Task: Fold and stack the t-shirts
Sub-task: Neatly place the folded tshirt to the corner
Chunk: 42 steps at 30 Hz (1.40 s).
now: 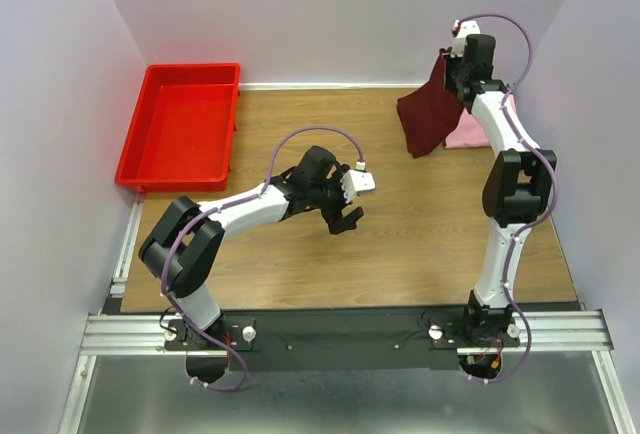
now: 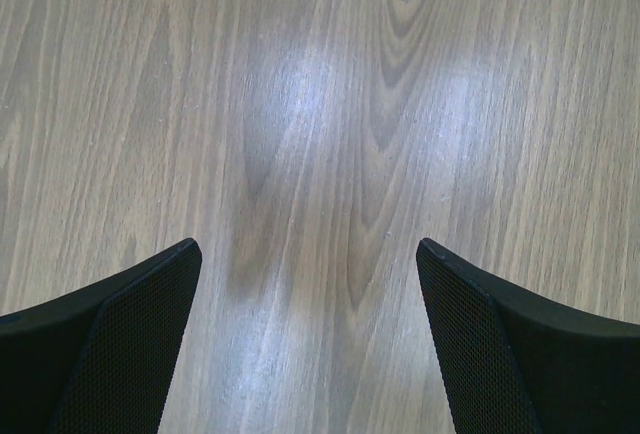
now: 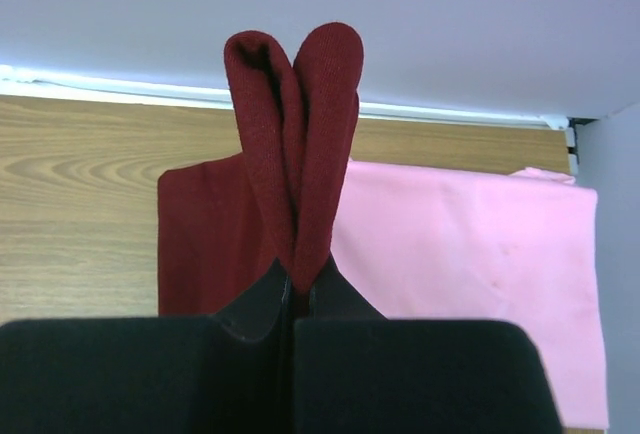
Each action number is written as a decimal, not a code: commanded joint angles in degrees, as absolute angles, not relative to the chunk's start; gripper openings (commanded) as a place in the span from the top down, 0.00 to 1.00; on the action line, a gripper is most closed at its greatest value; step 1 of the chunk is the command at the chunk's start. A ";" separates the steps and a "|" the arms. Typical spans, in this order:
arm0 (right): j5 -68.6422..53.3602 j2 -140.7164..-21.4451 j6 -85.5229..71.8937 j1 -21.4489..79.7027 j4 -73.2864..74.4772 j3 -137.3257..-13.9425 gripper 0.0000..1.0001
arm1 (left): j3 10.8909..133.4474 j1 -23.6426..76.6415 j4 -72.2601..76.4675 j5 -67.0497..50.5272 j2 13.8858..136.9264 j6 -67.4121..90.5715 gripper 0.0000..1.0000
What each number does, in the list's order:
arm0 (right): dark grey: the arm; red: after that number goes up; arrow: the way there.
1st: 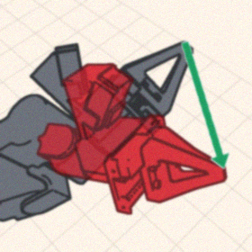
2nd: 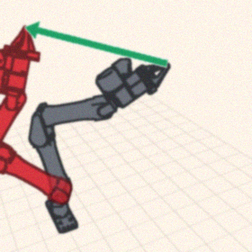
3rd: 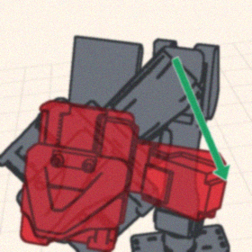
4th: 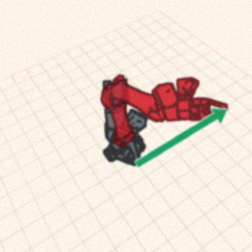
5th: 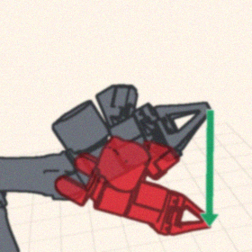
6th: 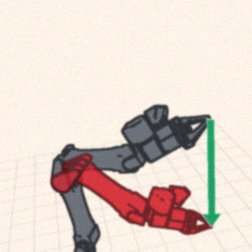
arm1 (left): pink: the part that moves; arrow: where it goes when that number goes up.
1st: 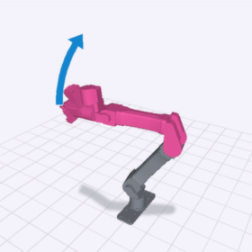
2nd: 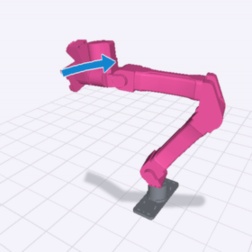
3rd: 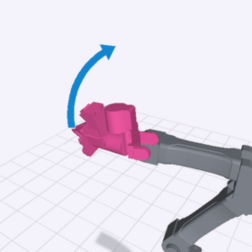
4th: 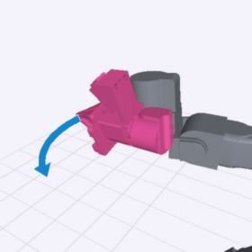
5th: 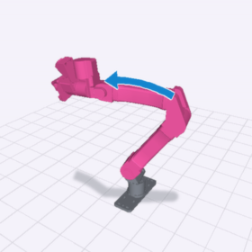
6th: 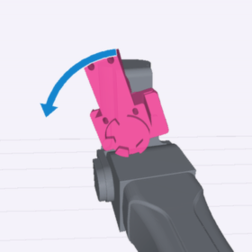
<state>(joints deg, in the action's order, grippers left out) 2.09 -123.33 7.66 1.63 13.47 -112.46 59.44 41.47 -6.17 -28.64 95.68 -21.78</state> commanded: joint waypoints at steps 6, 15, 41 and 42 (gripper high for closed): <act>2.02 -118.65 9.49 0.26 14.77 -114.52 0.99 | 59.50 41.40 -4.83 -28.04 94.48 -20.83 0.04; 0.79 -119.71 9.76 -2.55 14.77 -116.71 1.00 | 60.03 41.40 -4.83 -27.86 95.10 -21.09 0.04; -4.92 -128.49 16.08 -12.04 8.88 -113.03 0.89 | 62.40 41.40 -10.37 -27.77 95.10 -23.73 0.04; -3.88 -129.80 17.56 -12.22 8.09 -112.77 0.79 | 62.14 41.40 -10.46 -27.69 95.01 -23.73 0.04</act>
